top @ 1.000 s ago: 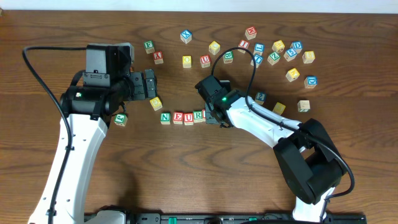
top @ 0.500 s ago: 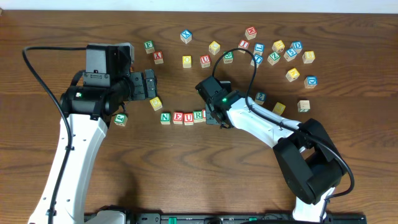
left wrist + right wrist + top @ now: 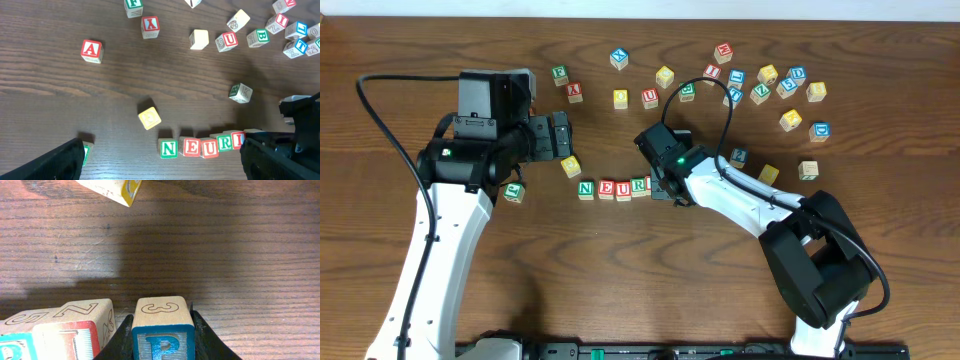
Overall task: Spell out NEURIPS
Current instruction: 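Lower the P block onto the table right of the I block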
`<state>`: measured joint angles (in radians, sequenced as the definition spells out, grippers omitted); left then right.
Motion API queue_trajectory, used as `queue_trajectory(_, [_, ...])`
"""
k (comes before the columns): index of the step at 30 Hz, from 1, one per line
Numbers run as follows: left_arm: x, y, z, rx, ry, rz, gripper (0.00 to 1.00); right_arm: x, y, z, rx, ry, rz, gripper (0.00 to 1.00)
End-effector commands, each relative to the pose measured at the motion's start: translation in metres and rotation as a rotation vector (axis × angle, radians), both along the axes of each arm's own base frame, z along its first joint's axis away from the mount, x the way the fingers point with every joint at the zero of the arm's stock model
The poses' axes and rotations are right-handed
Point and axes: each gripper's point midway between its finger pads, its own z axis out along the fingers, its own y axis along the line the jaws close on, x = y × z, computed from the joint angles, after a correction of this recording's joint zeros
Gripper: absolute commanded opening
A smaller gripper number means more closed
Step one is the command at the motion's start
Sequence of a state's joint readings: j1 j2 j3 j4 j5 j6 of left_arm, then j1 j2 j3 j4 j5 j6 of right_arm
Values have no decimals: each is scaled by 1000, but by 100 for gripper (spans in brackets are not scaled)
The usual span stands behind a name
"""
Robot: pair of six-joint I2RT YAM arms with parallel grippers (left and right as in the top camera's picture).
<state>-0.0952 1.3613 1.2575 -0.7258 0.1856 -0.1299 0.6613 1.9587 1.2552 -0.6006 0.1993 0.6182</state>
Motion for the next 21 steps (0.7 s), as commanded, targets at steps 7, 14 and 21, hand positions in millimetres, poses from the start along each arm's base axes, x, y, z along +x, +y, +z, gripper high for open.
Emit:
queue_trajectory(7, [3, -1, 13, -4, -33, -6, 98, 1, 0, 7, 2, -29, -10, 35])
queue_trajectory(14, [2, -1, 12, -4, -33, -6, 98, 1, 1, 8, 4, -31, -10, 43])
queue_trajectory(21, [2, -1, 12, -4, -33, -6, 98, 1, 1, 8, 5, -31, -10, 34])
